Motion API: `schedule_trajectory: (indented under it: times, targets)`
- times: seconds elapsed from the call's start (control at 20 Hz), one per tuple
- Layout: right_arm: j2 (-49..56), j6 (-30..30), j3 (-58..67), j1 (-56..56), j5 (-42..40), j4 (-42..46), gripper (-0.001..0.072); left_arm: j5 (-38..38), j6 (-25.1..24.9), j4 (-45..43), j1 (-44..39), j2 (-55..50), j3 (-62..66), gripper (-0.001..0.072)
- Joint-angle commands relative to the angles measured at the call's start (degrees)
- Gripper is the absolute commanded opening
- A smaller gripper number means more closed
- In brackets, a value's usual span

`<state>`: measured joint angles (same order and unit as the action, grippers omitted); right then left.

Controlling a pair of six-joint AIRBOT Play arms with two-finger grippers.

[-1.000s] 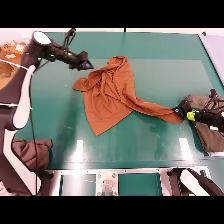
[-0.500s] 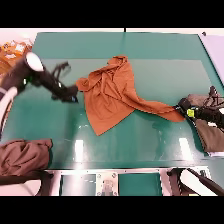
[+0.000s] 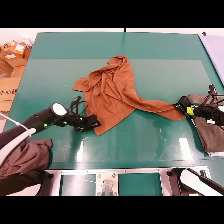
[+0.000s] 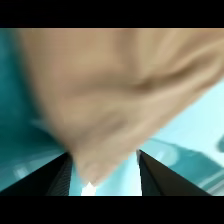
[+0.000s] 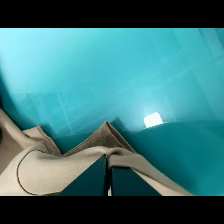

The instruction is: Fold the shirts.

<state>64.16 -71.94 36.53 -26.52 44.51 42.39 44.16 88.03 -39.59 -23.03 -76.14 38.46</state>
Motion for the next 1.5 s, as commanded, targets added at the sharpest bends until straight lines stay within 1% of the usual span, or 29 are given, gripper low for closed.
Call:
schedule_trajectory:
  times: [0.0,0.05,0.1,0.15,0.25,0.3,0.45,0.6,0.7,0.8,0.9,1.0,1.1,1.2,1.35,1.45]
  targets:
    - [0.2,0.7,0.2,0.0,-0.1,-0.4,0.0015,-7.8,0.0,5.4,-4.1,-2.2,-2.1,0.0472]
    - [0.2,0.7,0.2,0.0,0.0,-0.4,0.0015,-7.1,0.0,5.6,-4.1,-2.2,-2.0,0.0367]
    - [0.2,0.7,0.2,0.0,0.0,-0.4,0.0015,-5.6,-0.9,5.5,-4.0,-2.2,-1.6,0.0094]
    - [0.2,0.7,0.2,0.0,0.0,-0.4,0.0015,-4.3,-2.7,5.6,-4.0,-2.1,-1.3,0.002]
    - [0.2,0.7,0.3,0.0,0.7,-0.4,0.0015,-1.2,-3.5,3.4,-4.0,-2.1,0.8,0.0018]
    - [0.2,0.7,0.6,0.0,2.4,-0.4,0.0015,1.0,-3.4,0.9,-3.5,-2.1,2.5,0.0018]
    - [-0.6,0.6,4.1,0.0,9.2,-2.0,0.0015,12.4,-2.2,-8.0,1.0,-0.6,11.3,0.0017]
    - [-4.9,-0.2,12.7,0.0,14.2,-5.8,0.0015,20.9,0.5,-17.4,7.5,7.3,24.5,0.0017]
    - [-8.6,-4.7,21.4,-0.2,15.6,-6.2,0.0015,25.4,0.4,-20.5,12.8,13.4,36.0,0.0018]
    - [-11.5,-10.7,32.2,-1.2,16.9,-6.4,0.0015,26.4,0.0,-22.8,17.3,17.7,49.0,0.0018]
    - [-13.9,-15.3,42.8,-2.5,16.9,-6.5,0.0015,26.3,-1.2,-23.9,20.6,19.4,63.1,0.0017]
    - [-15.8,-18.7,53.2,-4.3,15.8,-6.4,0.0015,25.6,-1.5,-24.3,22.6,19.3,76.5,0.0017]
    - [-17.5,-20.4,61.7,-6.8,13.6,-6.4,0.0015,22.7,-1.5,-25.5,23.0,19.4,85.0,0.0017]
    - [-19.4,-20.9,68.0,-9.0,9.9,-6.2,0.0015,22.1,-1.5,-25.9,23.0,19.5,87.5,0.0017]
    - [-22.7,-20.9,70.5,-10.0,3.9,-3.9,0.0015,24.2,-1.6,-25.9,23.0,19.5,87.1,0.0017]
    - [-23.3,-20.8,70.5,-10.0,3.8,-3.4,0.0015,23.1,-2.4,-26.8,23.0,19.5,86.6,0.0017]
